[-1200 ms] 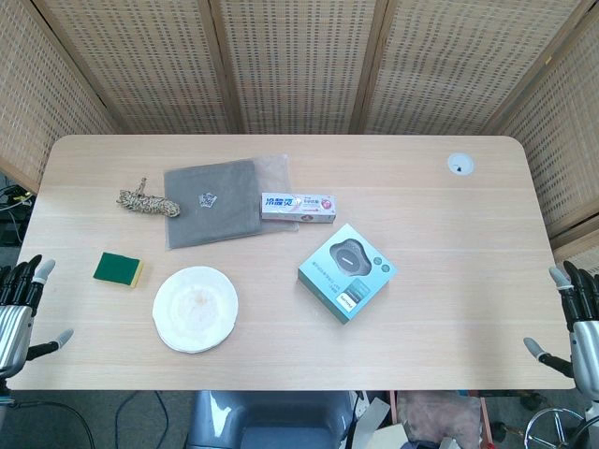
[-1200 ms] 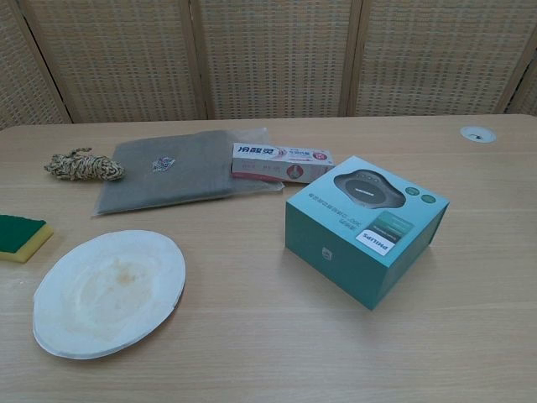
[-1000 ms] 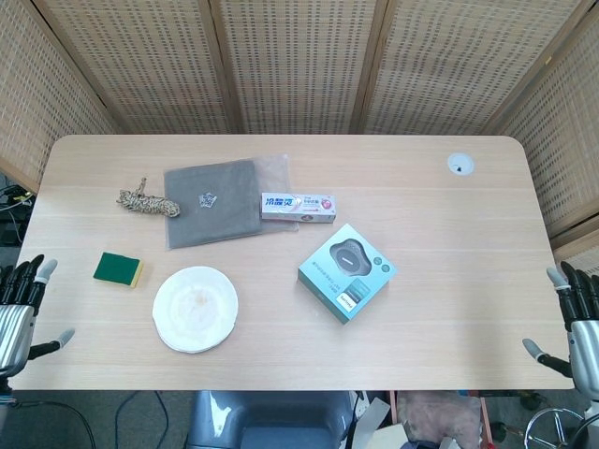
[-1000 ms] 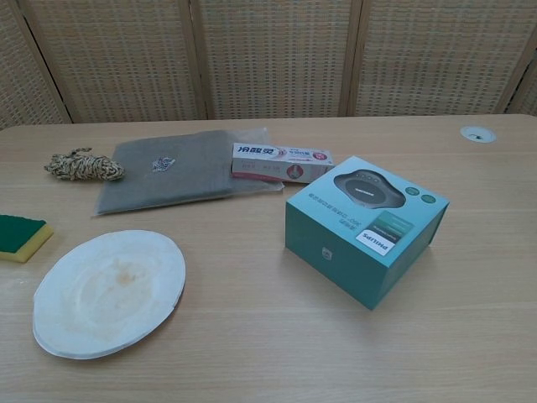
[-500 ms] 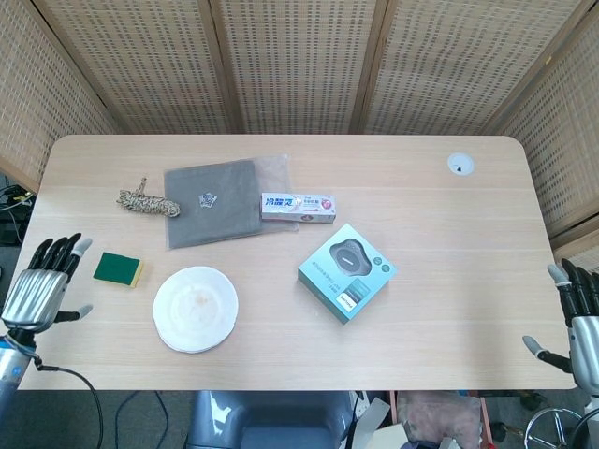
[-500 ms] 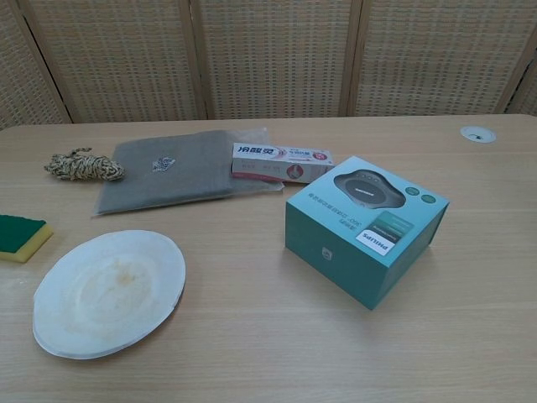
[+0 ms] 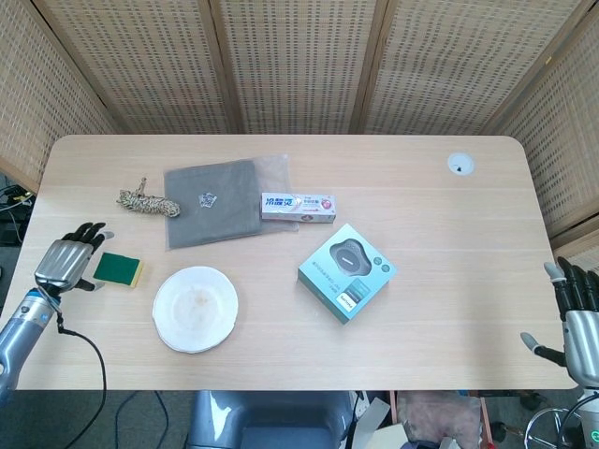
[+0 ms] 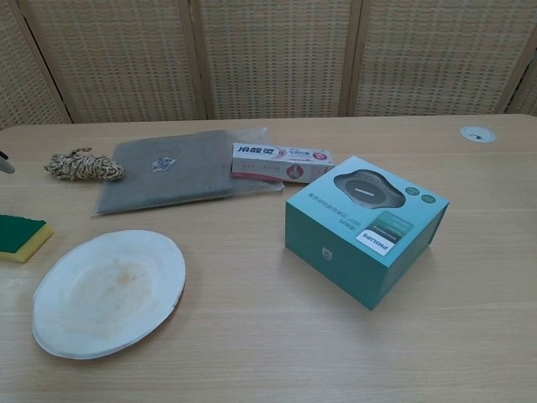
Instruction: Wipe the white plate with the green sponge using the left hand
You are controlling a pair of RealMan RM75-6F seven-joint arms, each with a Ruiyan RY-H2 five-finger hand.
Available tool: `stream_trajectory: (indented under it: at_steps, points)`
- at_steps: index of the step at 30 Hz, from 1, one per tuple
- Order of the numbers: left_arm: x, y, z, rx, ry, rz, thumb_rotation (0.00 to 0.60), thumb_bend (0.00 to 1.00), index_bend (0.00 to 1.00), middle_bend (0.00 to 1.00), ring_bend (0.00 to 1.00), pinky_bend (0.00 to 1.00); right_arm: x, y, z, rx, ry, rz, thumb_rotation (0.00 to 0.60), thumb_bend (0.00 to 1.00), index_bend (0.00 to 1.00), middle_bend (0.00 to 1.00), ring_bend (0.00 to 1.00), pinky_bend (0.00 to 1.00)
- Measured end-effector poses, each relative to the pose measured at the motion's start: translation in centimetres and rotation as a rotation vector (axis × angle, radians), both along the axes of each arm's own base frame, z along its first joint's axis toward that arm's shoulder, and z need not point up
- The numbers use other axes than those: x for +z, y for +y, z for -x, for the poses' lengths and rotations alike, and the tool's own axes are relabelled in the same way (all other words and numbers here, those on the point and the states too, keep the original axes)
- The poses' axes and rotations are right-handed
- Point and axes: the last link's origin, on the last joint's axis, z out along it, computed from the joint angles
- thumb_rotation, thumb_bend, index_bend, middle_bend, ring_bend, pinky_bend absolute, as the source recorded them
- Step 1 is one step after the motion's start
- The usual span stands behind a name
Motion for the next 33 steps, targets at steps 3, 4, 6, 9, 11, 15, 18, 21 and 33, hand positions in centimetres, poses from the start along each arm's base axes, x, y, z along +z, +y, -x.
stream_trajectory:
  at_steps: [3, 4, 6, 9, 11, 15, 18, 21, 33]
  points:
    - [-1.2, 0.5, 0.2, 0.014, 0.013, 0.038, 0.600, 0.00, 0.22, 0.16, 0.09, 0.20, -0.1, -0.1, 0.1, -0.006, 0.004, -0.003, 0.600, 0.00, 0.00, 0.00, 0.00, 0.00]
    - [-1.5, 0.6, 0.2, 0.013, 0.019, 0.047, 0.600, 0.00, 0.22, 0.17, 0.10, 0.21, -0.2, -0.1, 0.1, -0.008, 0.005, -0.004, 0.600, 0.00, 0.00, 0.00, 0.00, 0.00]
    - [-2.2, 0.8, 0.2, 0.010, 0.030, 0.061, 0.600, 0.00, 0.23, 0.19, 0.11, 0.21, -0.2, -0.3, 0.2, -0.014, 0.008, -0.006, 0.600, 0.00, 0.00, 0.00, 0.00, 0.00]
    - [-3.0, 1.0, 0.2, 0.010, 0.041, 0.082, 0.600, 0.00, 0.23, 0.19, 0.12, 0.22, -0.2, -0.4, 0.2, -0.018, 0.008, -0.005, 0.600, 0.00, 0.00, 0.00, 0.00, 0.00]
    - [-3.4, 1.0, 0.3, 0.013, 0.047, 0.092, 0.600, 0.00, 0.23, 0.19, 0.12, 0.22, -0.2, -0.5, 0.2, -0.019, 0.007, -0.004, 0.600, 0.00, 0.00, 0.00, 0.00, 0.00]
    - [-4.2, 1.3, 0.2, 0.023, 0.046, 0.103, 0.600, 0.00, 0.25, 0.20, 0.13, 0.24, -0.1, -0.5, 0.3, -0.023, 0.002, 0.000, 0.600, 0.00, 0.00, 0.00, 0.00, 0.00]
    - [-4.5, 1.5, 0.2, 0.028, 0.050, 0.103, 0.600, 0.00, 0.27, 0.22, 0.16, 0.26, 0.0, -0.6, 0.4, -0.028, -0.001, 0.002, 0.600, 0.00, 0.00, 0.00, 0.00, 0.00]
    - [-4.8, 1.8, 0.1, 0.030, 0.045, 0.093, 0.600, 0.00, 0.27, 0.23, 0.17, 0.29, 0.0, -0.7, 0.5, -0.033, -0.005, 0.004, 0.600, 0.00, 0.00, 0.00, 0.00, 0.00]
    - [-5.2, 2.3, 0.4, 0.061, 0.041, 0.077, 0.600, 0.00, 0.42, 0.35, 0.30, 0.40, 0.2, -0.9, 0.7, -0.042, -0.015, 0.005, 0.600, 0.00, 0.00, 0.00, 0.00, 0.00]
